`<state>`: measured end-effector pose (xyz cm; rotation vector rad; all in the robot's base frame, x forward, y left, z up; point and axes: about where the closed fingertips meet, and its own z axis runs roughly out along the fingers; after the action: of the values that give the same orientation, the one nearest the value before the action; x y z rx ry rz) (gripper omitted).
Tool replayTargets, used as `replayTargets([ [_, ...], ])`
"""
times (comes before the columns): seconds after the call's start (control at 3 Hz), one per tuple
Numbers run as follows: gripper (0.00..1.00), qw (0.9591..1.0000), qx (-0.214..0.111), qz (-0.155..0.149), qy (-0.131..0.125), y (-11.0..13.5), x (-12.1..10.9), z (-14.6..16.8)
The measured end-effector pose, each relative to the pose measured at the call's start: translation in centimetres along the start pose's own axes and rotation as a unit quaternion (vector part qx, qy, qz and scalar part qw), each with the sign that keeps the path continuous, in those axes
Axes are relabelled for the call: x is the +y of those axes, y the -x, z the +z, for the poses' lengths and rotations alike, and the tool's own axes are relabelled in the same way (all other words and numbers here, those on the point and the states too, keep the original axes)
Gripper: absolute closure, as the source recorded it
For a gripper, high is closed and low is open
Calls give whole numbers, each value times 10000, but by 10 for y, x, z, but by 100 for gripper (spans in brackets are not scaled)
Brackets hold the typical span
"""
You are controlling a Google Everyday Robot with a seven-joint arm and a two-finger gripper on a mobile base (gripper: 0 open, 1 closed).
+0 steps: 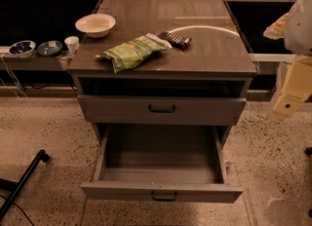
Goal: Place green jalapeno chip bag into middle drawer
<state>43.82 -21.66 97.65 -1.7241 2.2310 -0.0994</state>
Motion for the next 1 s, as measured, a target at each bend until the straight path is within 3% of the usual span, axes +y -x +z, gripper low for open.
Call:
replayTargets([
  [0.33,0,10000,0,0,0,0,0,0],
  [0.67,0,9996,18,-272,-110,20,-4,-4],
  [1.0,0,9938,-235,-999,-436,80,-16,-14],
])
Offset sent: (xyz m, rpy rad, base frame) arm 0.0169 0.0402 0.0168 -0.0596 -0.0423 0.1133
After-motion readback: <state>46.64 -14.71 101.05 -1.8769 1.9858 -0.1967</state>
